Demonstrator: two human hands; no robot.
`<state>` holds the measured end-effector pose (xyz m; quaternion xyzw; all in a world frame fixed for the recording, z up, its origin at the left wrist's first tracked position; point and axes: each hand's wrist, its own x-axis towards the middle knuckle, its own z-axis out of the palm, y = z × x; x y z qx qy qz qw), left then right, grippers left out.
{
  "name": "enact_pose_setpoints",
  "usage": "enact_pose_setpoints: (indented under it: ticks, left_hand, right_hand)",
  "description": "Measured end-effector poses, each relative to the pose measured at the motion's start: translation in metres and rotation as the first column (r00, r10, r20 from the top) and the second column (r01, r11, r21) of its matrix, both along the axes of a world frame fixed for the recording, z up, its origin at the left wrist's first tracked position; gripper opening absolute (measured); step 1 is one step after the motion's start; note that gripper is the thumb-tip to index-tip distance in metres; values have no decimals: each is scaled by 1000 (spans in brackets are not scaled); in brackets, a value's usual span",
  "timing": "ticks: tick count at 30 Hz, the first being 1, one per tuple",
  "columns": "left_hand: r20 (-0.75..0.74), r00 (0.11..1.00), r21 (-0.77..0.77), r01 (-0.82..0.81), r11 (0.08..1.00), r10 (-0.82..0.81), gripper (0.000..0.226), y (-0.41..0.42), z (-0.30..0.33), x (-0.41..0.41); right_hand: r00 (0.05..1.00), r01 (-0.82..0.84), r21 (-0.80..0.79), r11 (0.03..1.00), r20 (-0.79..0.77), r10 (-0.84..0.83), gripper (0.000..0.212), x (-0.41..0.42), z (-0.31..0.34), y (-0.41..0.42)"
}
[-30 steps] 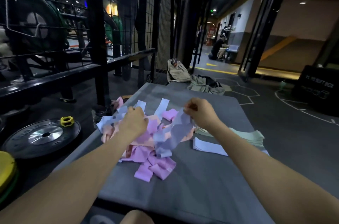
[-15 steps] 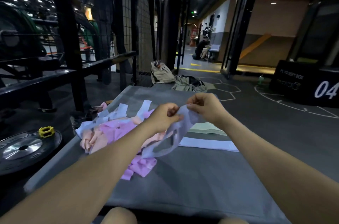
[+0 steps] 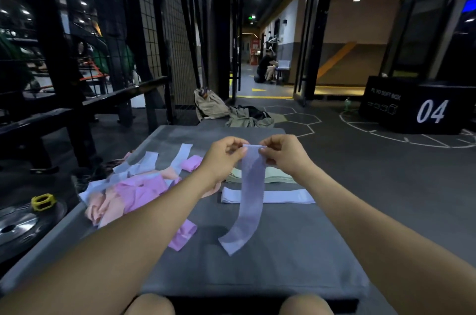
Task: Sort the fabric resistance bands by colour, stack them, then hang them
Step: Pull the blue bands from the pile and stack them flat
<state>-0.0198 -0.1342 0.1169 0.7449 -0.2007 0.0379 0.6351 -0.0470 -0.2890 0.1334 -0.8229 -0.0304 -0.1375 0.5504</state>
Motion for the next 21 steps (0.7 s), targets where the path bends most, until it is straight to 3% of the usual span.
enact_pose_setpoints:
  ticks: [2,5,9,12,15,18,21]
  left_hand:
    - [20,1000,41,2,999,-3,14,-2,5,0]
    - [37,999,68,-12,998,9,19,-4,9,0]
    - [12,998,-60,-56,997,57,19,-2,13,0]
    - [-42,995,-176,-101,979,95,18,5,18,4]
    - [-98,983,-256,-173,951,152,17,16,20,9]
    - [-147,966,-321,-251,913,214,20,27,15,15]
    - [-226,932,-350,-351,869,285,21,32,2,19]
  right_hand:
    - [1000,-17,-36,999,18,18,5,-1,2,0]
    - [998,-24,-33,999,57,26,14,-1,6,0]
    - [995,-98,-14,995,16,99,18,-4,-2,2]
    - [985,-161,-122,979,-87,151,16,-2,-16,7]
    - [971,-202,-235,951,-176,163,32,2,-29,8]
    - [961,-221,-243,945,-221,168,28,5,-38,3]
    - [964,-223,-320,921,-213,160,9,10,-45,-3]
